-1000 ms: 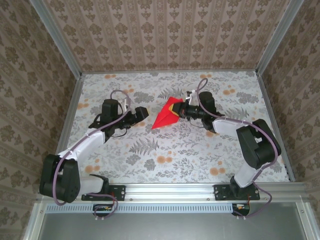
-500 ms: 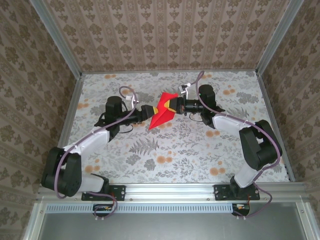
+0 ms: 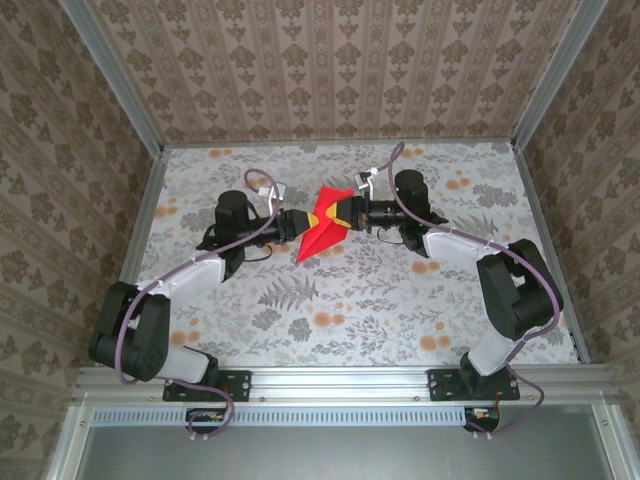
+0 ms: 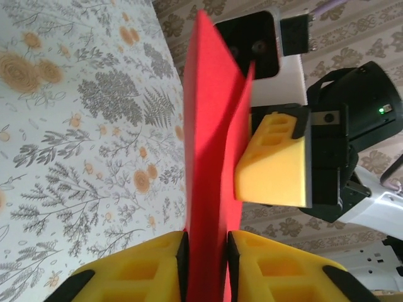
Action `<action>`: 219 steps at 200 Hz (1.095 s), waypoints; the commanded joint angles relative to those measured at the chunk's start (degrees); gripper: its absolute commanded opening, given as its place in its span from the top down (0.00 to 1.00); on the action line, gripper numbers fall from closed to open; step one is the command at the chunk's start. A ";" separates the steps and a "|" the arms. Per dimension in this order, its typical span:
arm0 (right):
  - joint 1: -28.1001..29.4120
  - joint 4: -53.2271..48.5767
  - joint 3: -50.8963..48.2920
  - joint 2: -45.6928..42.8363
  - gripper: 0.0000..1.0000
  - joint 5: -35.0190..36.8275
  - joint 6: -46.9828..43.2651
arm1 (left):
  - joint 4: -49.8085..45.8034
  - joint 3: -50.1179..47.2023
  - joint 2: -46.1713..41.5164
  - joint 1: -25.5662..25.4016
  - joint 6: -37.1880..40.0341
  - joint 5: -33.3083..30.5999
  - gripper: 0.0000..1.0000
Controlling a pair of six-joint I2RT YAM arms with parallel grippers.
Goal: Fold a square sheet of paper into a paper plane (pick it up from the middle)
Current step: Turn over the paper at the center of the table.
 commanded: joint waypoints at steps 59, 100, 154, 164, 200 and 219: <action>-2.27 -9.01 1.08 -2.55 0.59 1.16 -4.93 | 1.13 0.41 -1.01 1.16 -0.10 -0.19 0.95; -4.64 -27.91 0.25 -9.55 0.35 12.38 -17.90 | -30.55 6.70 -5.78 1.54 16.45 -14.14 0.95; -5.78 -36.81 -5.98 -20.77 0.01 33.00 -26.75 | -70.81 23.64 -5.34 -7.77 31.63 -61.90 0.94; -5.88 -36.43 -7.56 -22.45 0.00 35.83 -26.90 | -74.04 25.77 -3.96 -10.31 31.44 -70.78 0.94; -6.54 -36.81 -11.03 -25.26 0.00 41.63 -26.17 | -84.76 32.66 4.86 -16.07 26.02 -90.83 0.93; -6.97 -38.56 -11.44 -24.71 0.00 43.21 -25.19 | -89.39 35.68 10.63 -18.35 20.78 -97.19 0.92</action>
